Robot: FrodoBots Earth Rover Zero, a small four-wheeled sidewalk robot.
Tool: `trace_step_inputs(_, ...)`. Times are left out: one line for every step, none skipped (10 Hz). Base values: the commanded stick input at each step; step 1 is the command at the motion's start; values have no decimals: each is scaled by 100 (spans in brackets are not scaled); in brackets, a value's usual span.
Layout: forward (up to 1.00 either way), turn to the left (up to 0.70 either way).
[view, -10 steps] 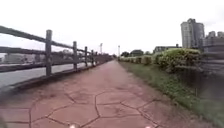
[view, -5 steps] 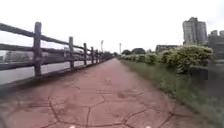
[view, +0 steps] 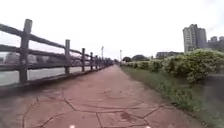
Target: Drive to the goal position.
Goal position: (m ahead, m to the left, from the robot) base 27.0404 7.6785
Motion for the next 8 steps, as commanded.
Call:
trace_step_inputs(100, 2)
trace_step_inputs(100, 2)
trace_step_inputs(100, 2)
trace_step_inputs(100, 2)
trace_step_inputs(100, 2)
trace_step_inputs(100, 2)
trace_step_inputs(100, 2)
trace_step_inputs(100, 2)
